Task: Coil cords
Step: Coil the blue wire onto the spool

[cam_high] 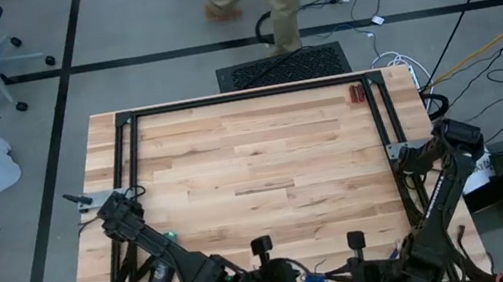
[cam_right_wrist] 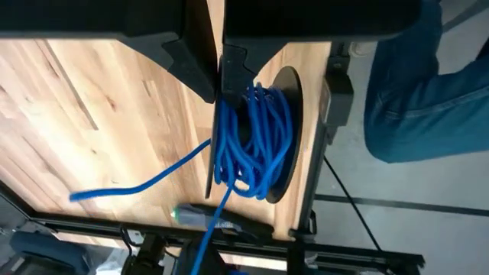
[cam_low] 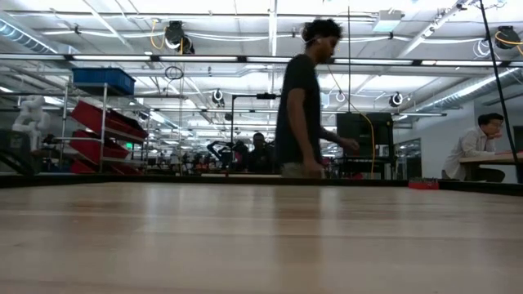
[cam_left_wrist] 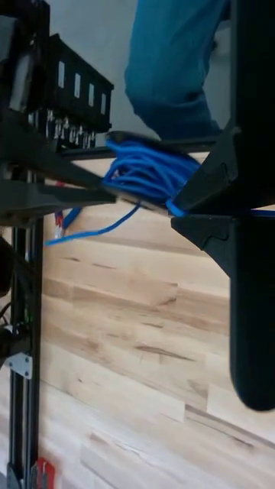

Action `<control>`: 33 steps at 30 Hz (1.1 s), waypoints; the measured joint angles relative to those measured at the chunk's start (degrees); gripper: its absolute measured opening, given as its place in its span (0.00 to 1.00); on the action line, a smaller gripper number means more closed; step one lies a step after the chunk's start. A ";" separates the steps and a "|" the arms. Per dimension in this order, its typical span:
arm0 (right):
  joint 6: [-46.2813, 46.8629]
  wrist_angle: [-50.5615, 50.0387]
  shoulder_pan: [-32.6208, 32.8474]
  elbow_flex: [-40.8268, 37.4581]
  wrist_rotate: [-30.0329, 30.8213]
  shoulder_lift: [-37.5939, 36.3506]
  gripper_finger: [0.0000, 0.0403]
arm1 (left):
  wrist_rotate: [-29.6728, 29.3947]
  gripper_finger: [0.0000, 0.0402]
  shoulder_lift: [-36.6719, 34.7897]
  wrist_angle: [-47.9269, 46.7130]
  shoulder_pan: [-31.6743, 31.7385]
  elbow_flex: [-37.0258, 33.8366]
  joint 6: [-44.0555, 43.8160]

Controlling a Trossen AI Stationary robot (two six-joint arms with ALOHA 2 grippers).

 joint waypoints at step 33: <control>-0.35 0.45 -5.84 -0.02 1.63 0.81 0.00 | 5.75 0.10 -0.04 -1.66 1.84 0.00 3.06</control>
